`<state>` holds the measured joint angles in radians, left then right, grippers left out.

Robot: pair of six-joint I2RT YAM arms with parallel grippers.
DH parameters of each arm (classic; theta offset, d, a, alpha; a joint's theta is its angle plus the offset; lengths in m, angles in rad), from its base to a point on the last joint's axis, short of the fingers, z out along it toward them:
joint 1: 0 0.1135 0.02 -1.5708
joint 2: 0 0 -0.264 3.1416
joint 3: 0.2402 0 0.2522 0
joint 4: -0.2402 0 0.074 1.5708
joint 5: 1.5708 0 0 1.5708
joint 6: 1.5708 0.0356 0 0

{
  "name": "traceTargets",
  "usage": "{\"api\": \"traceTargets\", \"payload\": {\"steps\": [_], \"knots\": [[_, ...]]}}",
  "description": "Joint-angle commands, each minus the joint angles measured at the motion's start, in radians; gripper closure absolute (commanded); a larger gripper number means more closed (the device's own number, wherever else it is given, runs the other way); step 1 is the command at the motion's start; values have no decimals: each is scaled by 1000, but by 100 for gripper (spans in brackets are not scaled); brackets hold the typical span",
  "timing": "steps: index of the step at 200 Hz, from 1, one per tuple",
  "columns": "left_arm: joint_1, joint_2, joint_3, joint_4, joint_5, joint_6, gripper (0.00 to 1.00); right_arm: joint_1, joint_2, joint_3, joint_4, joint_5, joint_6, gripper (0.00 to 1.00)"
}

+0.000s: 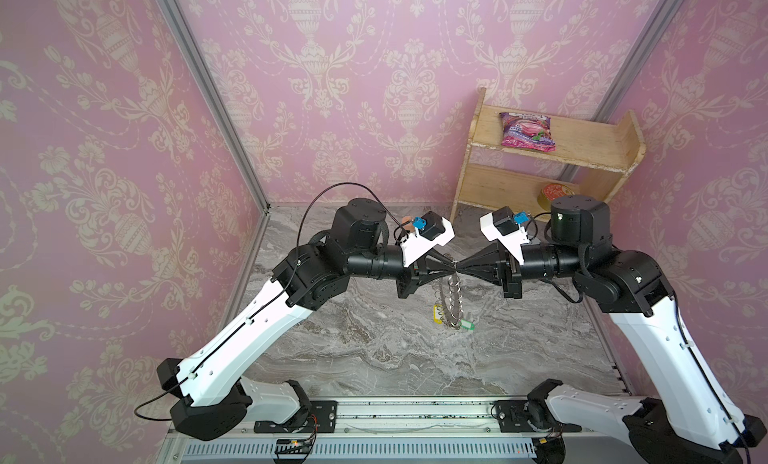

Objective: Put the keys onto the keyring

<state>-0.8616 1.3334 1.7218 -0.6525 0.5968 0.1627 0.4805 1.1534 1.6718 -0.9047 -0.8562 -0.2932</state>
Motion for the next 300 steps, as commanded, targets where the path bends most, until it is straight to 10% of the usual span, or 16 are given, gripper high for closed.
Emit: {"api": "traceTargets", "payload": {"steps": [1,300], "knots": [[-7,-15,18,10,16,-25,83,7,-10,8,20,-15,-20,100],[-7,-35,23,45,20,-45,90,7,-10,23,13,-27,-24,100]]}}
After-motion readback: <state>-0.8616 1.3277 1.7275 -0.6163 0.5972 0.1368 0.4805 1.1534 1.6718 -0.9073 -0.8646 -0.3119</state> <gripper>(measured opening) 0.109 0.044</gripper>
